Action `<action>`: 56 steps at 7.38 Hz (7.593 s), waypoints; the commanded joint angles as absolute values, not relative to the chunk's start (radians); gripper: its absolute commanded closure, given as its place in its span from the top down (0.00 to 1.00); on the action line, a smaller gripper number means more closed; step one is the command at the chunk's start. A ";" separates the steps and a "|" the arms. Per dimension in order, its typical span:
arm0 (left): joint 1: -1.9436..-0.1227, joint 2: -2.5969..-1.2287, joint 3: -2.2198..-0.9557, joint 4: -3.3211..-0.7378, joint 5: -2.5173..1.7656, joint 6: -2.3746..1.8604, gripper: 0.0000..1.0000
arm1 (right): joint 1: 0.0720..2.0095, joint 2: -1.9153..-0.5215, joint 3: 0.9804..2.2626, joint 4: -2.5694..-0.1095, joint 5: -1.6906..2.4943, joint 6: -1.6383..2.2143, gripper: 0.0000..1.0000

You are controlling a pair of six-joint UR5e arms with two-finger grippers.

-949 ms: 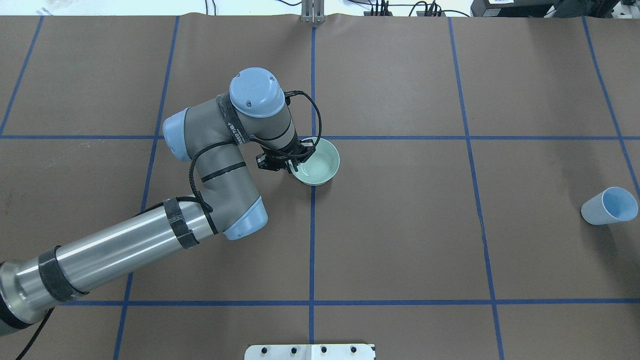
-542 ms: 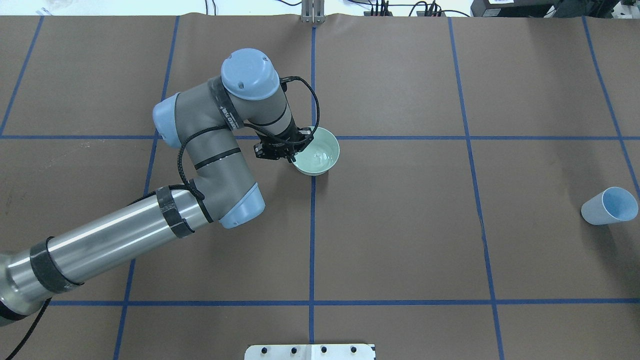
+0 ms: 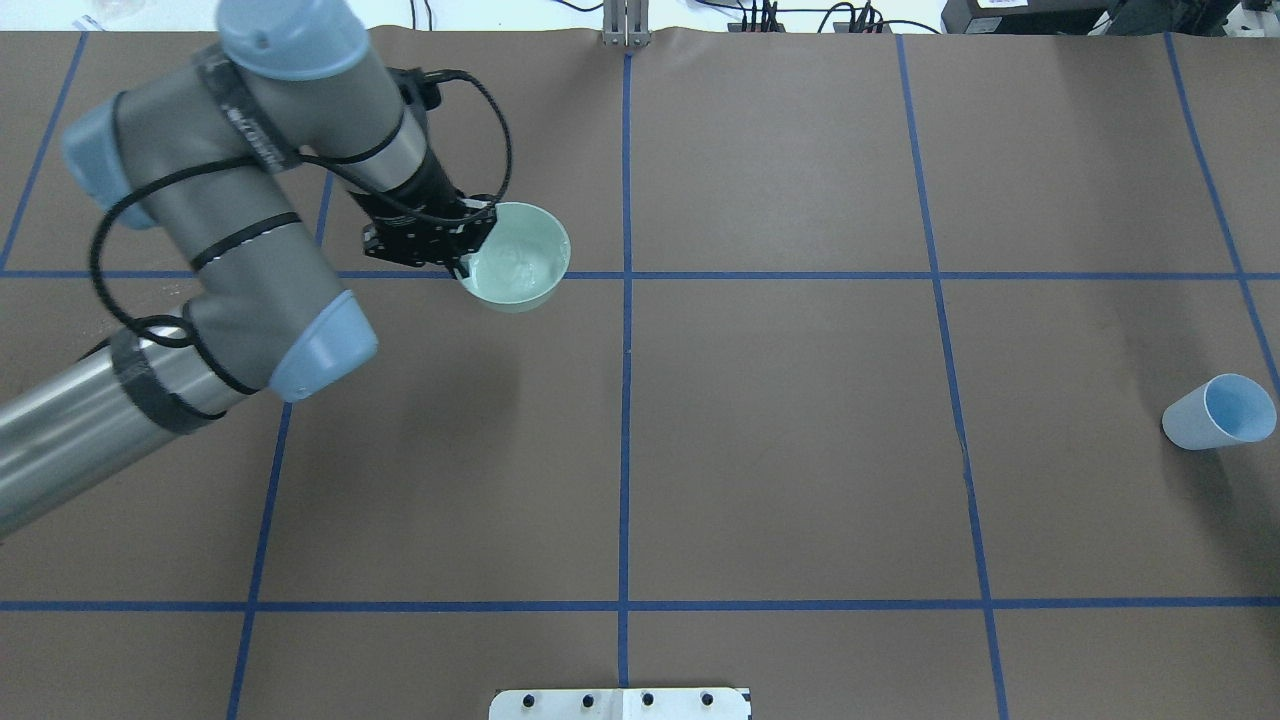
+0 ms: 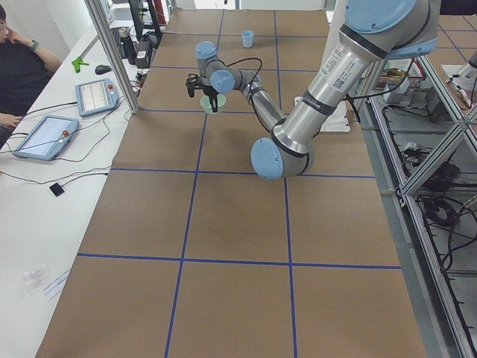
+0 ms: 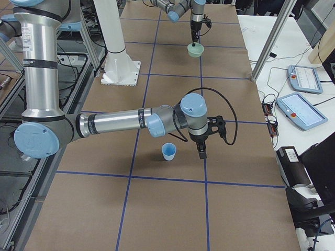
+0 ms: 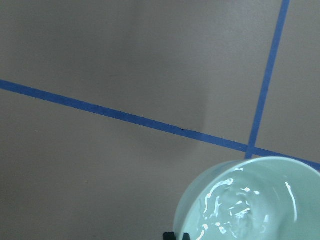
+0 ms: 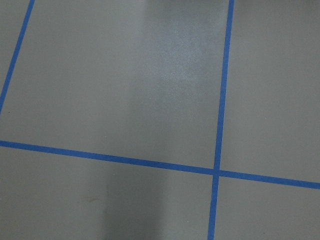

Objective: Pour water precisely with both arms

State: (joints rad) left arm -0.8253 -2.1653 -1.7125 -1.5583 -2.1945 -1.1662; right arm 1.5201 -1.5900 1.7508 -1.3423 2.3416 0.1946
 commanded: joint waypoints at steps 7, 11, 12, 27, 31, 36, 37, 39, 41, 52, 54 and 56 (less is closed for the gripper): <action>-1.049 -1.497 -1.730 -2.002 -2.290 -0.655 0.00 | 1.517 -1.591 1.747 -1.344 2.359 0.202 0.99; -1.051 -1.499 -1.615 -2.118 -2.289 -0.649 0.99 | 1.517 -1.589 1.747 -1.342 2.359 0.201 0.99; -1.054 -1.500 -1.620 -2.117 -2.289 -0.647 1.00 | 1.517 -1.589 1.750 -1.342 2.359 0.201 0.99; -1.517 -1.658 -1.658 -1.434 -2.312 -0.040 1.00 | 1.595 -1.608 1.733 -1.668 2.459 0.030 0.99; -1.529 -1.580 -1.618 -1.569 -2.307 0.006 1.00 | 1.643 -1.591 1.727 -1.796 2.428 -0.164 0.99; -1.574 -1.580 -1.623 -1.555 -2.301 0.110 1.00 | 1.641 -1.609 1.691 -1.726 2.427 -0.164 0.99; -1.572 -1.582 -1.621 -1.554 -2.301 0.110 1.00 | 1.641 -1.608 1.671 -1.698 2.427 -0.157 0.99; -1.572 -1.578 -1.615 -1.548 -2.301 0.109 1.00 | 1.634 -1.605 1.660 -1.695 2.427 -0.111 0.99; -1.572 -1.578 -1.617 -1.548 -2.301 0.103 1.00 | 1.599 -1.598 1.664 -1.654 2.425 -0.026 0.99; -1.566 -1.588 -1.614 -1.508 -2.298 0.103 1.00 | 1.569 -1.600 1.657 -1.605 2.398 0.026 0.99; -1.566 -1.588 -1.614 -1.508 -2.298 0.103 1.00 | 1.569 -1.598 1.657 -1.605 2.399 0.026 0.99; -1.566 -1.586 -1.614 -1.508 -2.298 0.103 1.00 | 1.569 -1.598 1.658 -1.606 2.401 0.026 0.99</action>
